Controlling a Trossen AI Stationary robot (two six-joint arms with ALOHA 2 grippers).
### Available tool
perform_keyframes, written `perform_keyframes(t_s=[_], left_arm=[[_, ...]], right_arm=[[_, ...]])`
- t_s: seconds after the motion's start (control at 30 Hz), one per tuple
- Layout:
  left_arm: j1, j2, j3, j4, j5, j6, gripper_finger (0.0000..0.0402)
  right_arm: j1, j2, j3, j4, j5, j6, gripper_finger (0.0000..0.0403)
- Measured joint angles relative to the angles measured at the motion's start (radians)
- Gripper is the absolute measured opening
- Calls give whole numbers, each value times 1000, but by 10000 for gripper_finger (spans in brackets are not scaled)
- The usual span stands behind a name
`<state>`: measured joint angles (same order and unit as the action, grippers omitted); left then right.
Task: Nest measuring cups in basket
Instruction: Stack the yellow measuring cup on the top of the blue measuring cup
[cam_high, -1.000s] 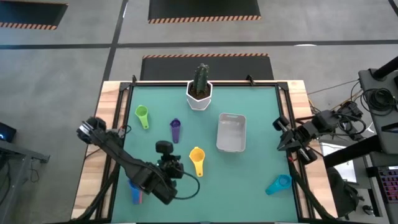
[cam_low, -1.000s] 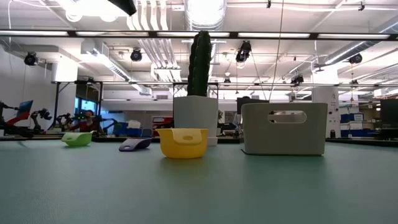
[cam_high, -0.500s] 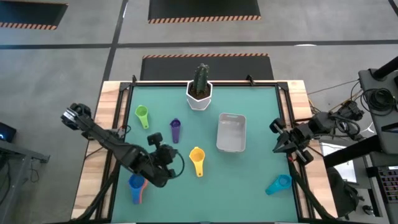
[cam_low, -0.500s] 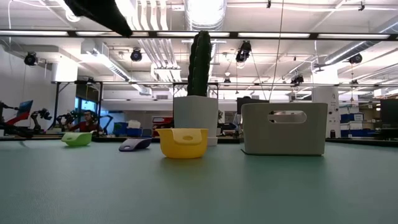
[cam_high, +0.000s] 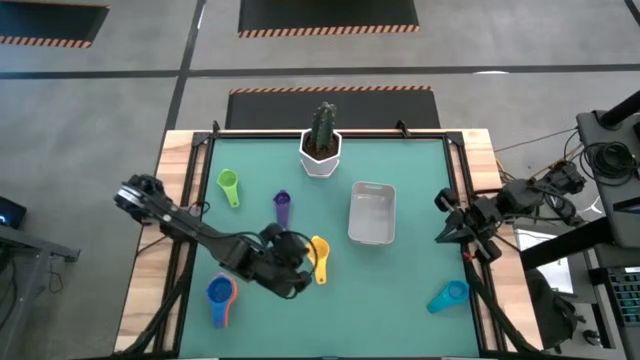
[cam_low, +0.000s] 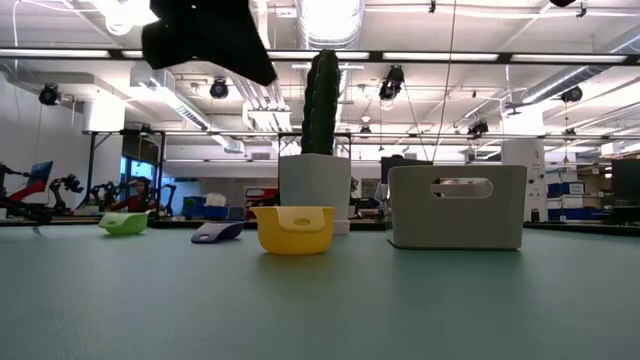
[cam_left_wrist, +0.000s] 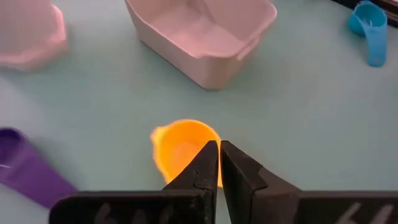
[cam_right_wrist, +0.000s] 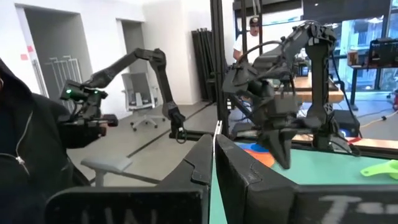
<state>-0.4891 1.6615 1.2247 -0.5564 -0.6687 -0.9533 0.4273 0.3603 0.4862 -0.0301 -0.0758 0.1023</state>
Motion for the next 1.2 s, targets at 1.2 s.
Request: perform_keyframes(t_s=[1.2], left_arm=[[125,355,233,-33,180,-81,149]], right_arm=[[0,-19,0,-52,-1,-7,9]])
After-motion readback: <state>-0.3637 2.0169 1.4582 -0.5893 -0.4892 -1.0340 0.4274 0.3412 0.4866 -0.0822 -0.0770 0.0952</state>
